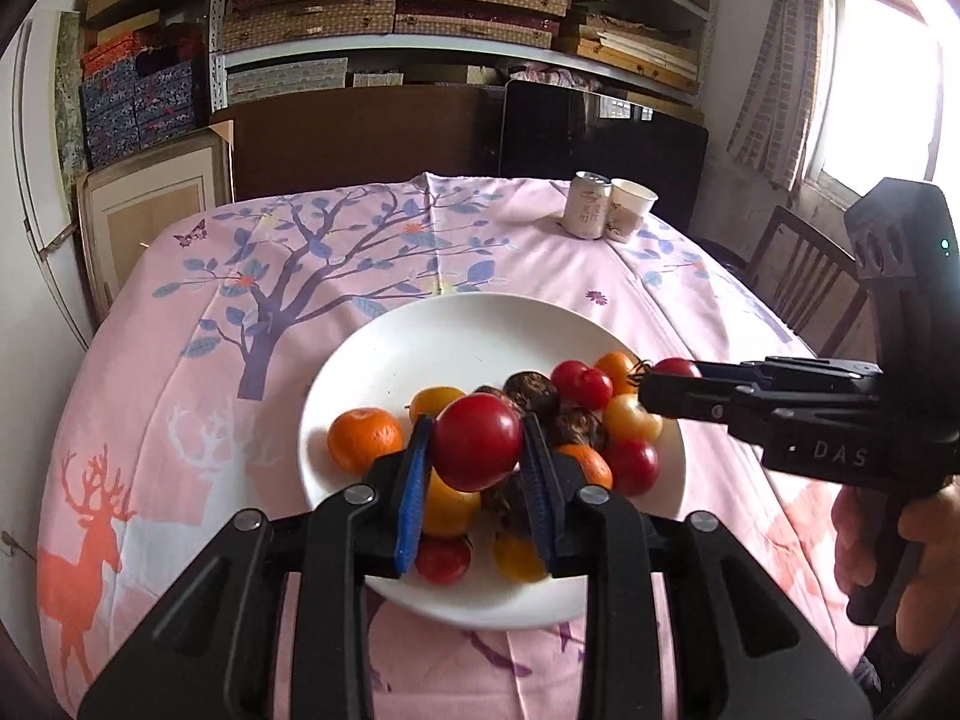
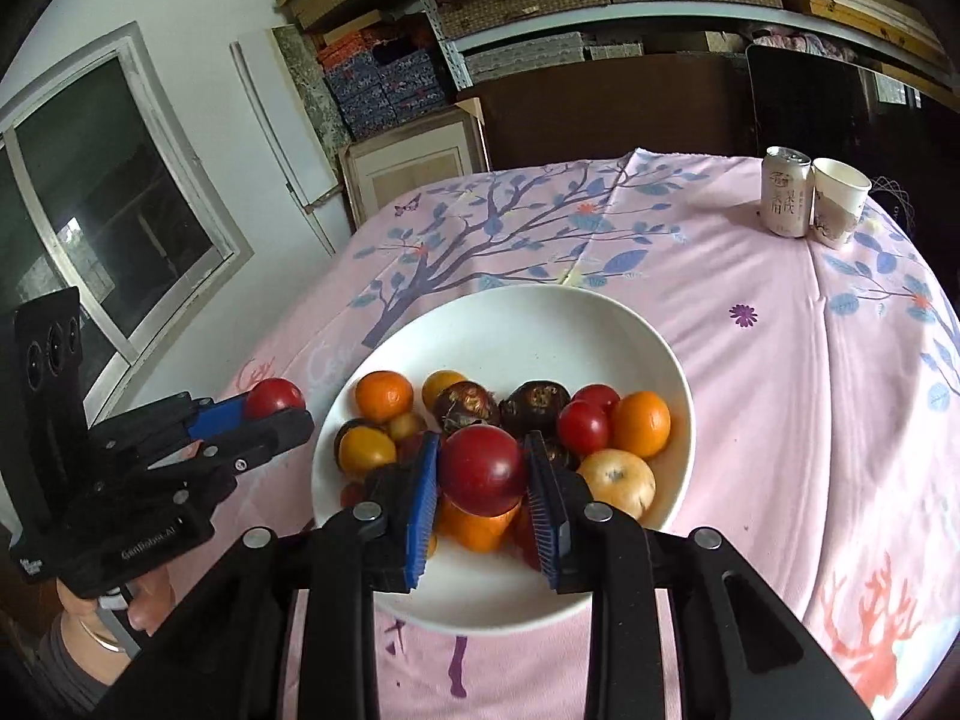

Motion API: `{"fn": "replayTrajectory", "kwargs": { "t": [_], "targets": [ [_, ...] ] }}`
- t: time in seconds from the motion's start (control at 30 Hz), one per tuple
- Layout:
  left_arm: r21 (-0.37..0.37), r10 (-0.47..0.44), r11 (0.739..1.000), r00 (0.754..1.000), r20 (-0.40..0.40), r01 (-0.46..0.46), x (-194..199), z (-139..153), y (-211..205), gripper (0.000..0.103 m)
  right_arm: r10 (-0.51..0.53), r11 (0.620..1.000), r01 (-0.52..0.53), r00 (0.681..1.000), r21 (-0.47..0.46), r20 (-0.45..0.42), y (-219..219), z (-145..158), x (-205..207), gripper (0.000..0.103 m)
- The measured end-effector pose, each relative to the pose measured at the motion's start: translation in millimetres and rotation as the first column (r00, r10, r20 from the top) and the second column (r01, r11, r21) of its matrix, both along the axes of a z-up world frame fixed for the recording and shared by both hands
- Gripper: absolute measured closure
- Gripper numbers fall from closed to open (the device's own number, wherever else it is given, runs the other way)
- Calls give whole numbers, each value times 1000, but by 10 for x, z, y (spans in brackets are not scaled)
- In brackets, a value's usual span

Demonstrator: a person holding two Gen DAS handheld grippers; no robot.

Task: Organize fruits

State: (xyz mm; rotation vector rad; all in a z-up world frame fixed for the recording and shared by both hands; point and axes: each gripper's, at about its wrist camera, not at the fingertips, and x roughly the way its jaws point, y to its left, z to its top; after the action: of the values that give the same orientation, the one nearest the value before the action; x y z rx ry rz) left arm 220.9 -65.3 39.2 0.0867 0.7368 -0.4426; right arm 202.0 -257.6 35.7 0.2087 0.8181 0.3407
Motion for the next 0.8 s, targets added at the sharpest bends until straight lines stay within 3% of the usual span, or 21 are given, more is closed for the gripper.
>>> {"fn": "replayTrajectory", "kwargs": {
  "t": [0.03,0.1,0.13,0.2,0.27,0.33,0.47,0.57,0.8],
  "targets": [
    [8,22,1000,1000,-3,-22,72,-34,-14,47,-1,1000,1,1000,-9,-10,33,-33,69,59],
    [14,70,997,997,20,-70,97,-61,2,28,-29,999,29,1000,-34,1,37,-82,86,55],
    [11,79,997,996,35,-79,48,-66,26,15,-38,999,38,999,-27,14,14,-99,33,47],
    [33,102,994,992,73,-105,-89,-84,53,5,-68,997,69,997,-31,42,-24,-131,-145,29],
    [68,135,988,987,86,-141,-293,-131,74,5,-113,992,117,990,-45,88,-59,-138,-435,20],
    [53,131,990,991,42,-133,-522,-187,107,5,-135,989,140,985,-47,109,-67,-167,-762,3],
    [-12,147,989,989,-24,-147,-1050,-269,220,5,-141,987,152,978,-58,152,-58,-248,-1353,3],
    [14,150,989,988,-23,-150,-1306,-245,238,5,-138,984,149,983,-93,118,-77,-297,-1574,3],
    [56,225,972,971,75,-229,-1800,-107,263,5,-192,974,209,964,-83,183,-169,-151,-1964,3]
  ]
}}
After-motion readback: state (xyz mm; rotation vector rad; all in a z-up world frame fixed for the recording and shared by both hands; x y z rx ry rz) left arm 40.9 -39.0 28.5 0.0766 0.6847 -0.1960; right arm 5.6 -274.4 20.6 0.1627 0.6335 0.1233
